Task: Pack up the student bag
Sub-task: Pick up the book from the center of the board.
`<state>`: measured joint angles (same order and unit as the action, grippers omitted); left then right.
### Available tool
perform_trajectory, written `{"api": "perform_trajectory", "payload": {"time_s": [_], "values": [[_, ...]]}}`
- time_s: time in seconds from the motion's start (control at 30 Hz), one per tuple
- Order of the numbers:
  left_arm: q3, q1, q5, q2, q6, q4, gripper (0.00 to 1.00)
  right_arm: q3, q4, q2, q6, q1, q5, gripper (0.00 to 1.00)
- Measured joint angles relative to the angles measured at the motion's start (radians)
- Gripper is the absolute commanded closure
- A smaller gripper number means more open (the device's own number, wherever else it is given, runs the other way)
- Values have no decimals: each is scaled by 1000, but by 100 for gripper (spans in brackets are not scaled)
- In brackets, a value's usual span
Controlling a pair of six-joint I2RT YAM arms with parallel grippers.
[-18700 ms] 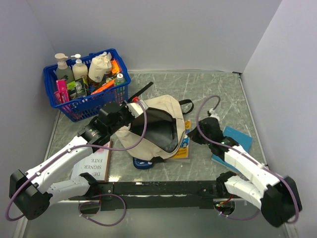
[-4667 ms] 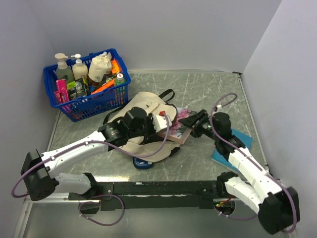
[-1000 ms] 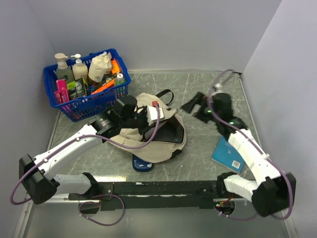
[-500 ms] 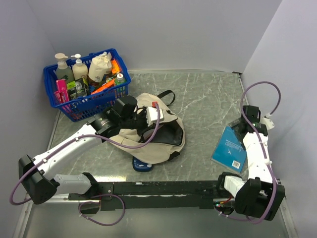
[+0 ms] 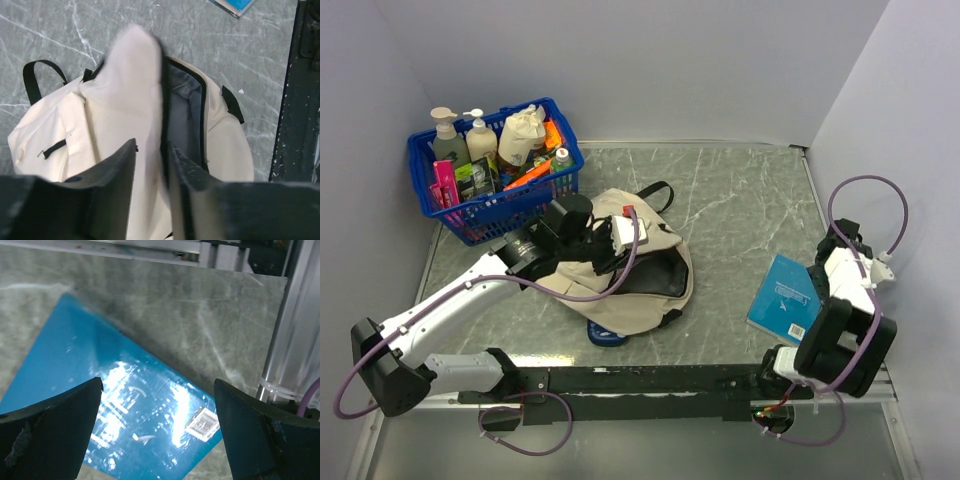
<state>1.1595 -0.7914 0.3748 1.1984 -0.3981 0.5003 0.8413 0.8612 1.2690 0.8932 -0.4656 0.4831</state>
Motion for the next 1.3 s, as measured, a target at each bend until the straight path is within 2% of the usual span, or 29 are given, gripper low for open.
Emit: {"api": "perform_trajectory", "payload": {"time_s": [0.03, 0.07, 0.17, 0.37, 0.47, 0.63, 0.87, 1.03, 1.1, 1.3], "values": [[0, 0, 0, -2, 0, 1, 54, 0, 0, 17, 1, -8, 2, 0], [2, 0, -2, -3, 2, 5, 36, 0, -1, 43, 1, -19, 4, 0], [18, 0, -10, -4, 5, 23, 30, -10, -23, 106, -7, -47, 0, 0], [147, 0, -34, -3, 33, 14, 28, -46, -134, 118, -71, -121, -81, 0], [229, 0, -33, -2, 58, -53, 23, -48, -171, 123, -97, -143, -146, 2], [335, 0, 16, 75, 121, -160, 21, -53, -231, 130, -118, -146, -274, 5], [396, 0, 78, 378, 238, -190, 19, -67, -272, 137, -131, -138, -389, 9], [613, 0, 112, 667, 318, -131, 20, -95, -316, 130, -117, -90, -475, 10], [696, 1, 126, 762, 337, -106, 21, -95, -317, 130, -108, -48, -492, 11], [797, 3, 183, 885, 362, -35, 27, -94, -309, 128, -58, 128, -542, 11]]}}
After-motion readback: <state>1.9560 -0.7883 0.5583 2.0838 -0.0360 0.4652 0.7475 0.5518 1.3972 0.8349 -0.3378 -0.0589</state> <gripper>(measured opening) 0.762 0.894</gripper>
